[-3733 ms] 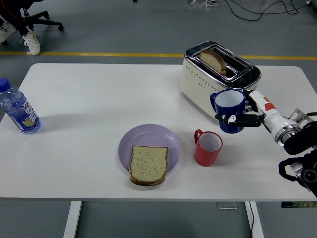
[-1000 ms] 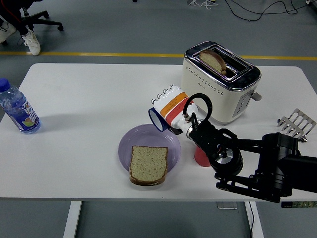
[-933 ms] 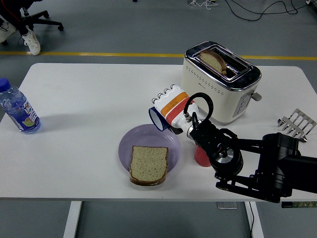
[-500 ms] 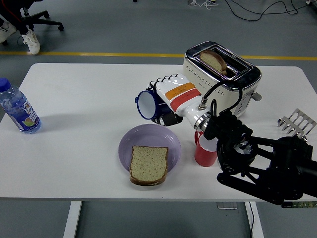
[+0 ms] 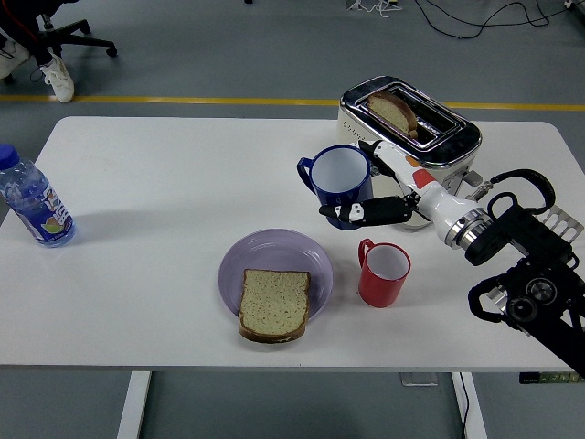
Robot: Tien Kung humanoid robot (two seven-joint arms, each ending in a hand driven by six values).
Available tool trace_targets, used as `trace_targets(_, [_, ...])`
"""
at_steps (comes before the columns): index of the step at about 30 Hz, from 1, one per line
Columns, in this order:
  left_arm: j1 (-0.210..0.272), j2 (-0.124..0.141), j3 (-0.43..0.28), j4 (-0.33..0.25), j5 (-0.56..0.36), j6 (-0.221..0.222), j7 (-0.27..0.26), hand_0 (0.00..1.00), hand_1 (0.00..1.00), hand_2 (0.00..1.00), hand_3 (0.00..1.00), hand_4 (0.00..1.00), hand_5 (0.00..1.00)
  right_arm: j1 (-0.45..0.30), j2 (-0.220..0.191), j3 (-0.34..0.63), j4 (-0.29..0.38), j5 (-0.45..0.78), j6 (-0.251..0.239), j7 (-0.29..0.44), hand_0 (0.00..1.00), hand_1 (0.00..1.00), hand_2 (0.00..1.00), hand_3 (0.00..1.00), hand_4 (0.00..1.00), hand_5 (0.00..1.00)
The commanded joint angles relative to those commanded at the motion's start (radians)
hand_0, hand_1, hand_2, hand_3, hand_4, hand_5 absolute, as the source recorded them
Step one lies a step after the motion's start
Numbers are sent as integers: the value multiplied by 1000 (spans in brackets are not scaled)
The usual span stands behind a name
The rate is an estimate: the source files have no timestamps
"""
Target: Pick up the cup,pour liquid into bread,place the cup on the desk
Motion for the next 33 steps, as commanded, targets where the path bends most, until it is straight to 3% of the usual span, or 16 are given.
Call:
trace_targets(4, [0,0,0,0,1,0,-1,627,563,608,557,375,982,-69,-12,104,3,159,33,-2,119,66,297,373,791,2])
trace_targets(9, [-1,0,-3,0,4,0,0,626,563,608,557,376,983,-127,-20,215,-5,294,25,8,126,71,302,379,768,2])
trace_targets(14, [-2,0,2,0,5,0,0,626,562,608,557,377,984,-185,-20,313,-75,183,-17,109,116,68,298,380,772,2])
trace_targets(17, [-2,0,2,0,5,0,0,626,562,608,557,377,984,-198,-19,333,-95,164,-25,130,116,68,298,380,772,2])
trace_targets(20, [-2,-1,2,0,5,1,-1,626,563,608,557,377,984,-244,-16,404,-191,149,-70,200,116,69,300,384,762,2])
trace_targets(26, [-2,-3,8,0,2,0,-1,626,567,611,557,376,985,-278,-1,422,-309,114,-186,350,124,73,302,388,762,2])
trace_targets(33, [-2,-5,15,0,-4,-1,-1,625,569,612,558,376,985,-306,42,426,-379,118,-243,473,122,73,302,388,768,2])
